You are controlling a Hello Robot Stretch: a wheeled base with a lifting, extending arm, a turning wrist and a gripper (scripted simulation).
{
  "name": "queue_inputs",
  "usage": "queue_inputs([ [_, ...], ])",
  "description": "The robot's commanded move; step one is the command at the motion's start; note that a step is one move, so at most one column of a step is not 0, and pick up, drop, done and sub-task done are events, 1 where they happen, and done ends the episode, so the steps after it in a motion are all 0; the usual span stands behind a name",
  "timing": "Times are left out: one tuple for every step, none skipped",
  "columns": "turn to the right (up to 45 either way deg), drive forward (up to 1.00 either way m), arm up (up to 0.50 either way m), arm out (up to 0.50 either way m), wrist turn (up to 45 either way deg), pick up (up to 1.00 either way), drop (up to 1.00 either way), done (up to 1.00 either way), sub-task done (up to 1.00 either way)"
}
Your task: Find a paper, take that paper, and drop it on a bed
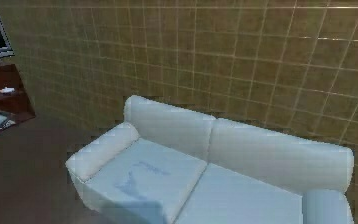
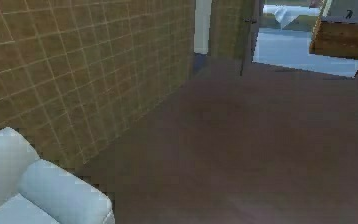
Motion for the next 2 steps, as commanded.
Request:
queue_inputs([
  [-45.0, 0.0, 0.0, 0.0, 0.0, 0.0, 0.0, 0.0, 0.0],
  [-45.0, 0.0, 0.0, 0.0, 0.0, 0.0, 0.0, 0.0, 0.0],
])
